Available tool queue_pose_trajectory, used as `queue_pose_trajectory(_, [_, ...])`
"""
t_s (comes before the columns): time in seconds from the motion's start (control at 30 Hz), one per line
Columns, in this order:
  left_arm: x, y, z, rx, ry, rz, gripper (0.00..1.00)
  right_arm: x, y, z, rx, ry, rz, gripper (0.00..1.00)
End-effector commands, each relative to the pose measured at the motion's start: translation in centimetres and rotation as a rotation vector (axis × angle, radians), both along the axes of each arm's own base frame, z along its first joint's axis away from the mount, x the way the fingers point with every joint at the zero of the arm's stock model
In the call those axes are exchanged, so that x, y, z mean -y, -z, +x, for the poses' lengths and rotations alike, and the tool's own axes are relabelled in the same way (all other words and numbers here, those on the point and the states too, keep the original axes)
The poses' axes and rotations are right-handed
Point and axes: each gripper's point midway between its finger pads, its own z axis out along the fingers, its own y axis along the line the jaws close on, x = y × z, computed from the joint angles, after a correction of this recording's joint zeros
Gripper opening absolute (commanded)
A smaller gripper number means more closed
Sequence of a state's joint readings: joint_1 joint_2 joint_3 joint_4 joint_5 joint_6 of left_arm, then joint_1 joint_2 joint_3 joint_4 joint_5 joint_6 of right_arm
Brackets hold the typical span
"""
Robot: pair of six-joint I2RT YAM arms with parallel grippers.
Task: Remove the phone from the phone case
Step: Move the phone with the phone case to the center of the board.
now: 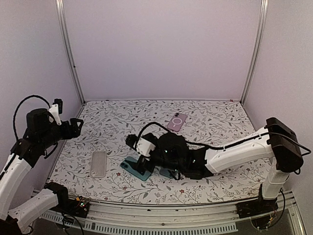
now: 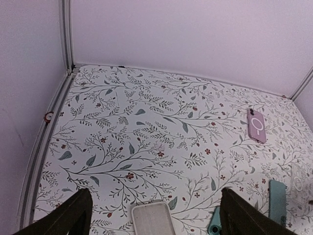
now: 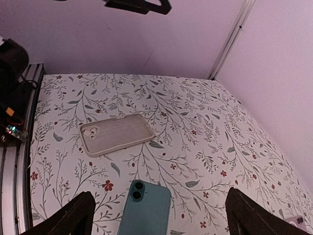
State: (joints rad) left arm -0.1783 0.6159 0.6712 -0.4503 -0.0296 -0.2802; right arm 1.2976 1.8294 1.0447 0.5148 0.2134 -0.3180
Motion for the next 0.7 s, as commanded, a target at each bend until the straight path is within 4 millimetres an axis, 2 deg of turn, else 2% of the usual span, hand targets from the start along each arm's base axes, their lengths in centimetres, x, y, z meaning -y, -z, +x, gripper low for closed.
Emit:
queue_pose_trajectory(0.0, [0.2, -0.2, -0.2, 0.022, 0.020, 0.005, 0.91, 2.1, -3.6, 7.0, -0.201, 0.229, 0.058, 0.99])
queue_pose_trajectory(0.27, [0.4, -0.3, -0.3, 0.029, 0.033, 0.002, 0.91, 6.6, -5.5, 18.2, -0.492, 0.591, 0.188, 0.99])
queue_pose_trajectory(0.37, [0.7, -0.4, -0.4, 0.030, 0.051, -0.003, 0.91, 9.2, -5.0, 22.2, -0.541, 0.813, 0.199, 0.99])
queue_pose_trajectory(0.43, [0.8, -0.5, -0.4, 0.034, 0.056, -0.005, 0.91, 10.0, -4.4, 24.1, -0.579, 0.888, 0.188, 0.99])
queue_pose_trajectory(0.57, [0.8, -0.9, -0.6, 0.049, 0.060, -0.008, 0.91, 13.3, -0.1, 27.6, -0.707, 1.075, 0.185, 0.99])
queue_pose_trajectory(0.67, [0.8, -1.1, -0.7, 0.059, 0.061, -0.009, 0.91, 16.1, 2.3, 29.0, -0.845, 1.207, 0.213, 0.99])
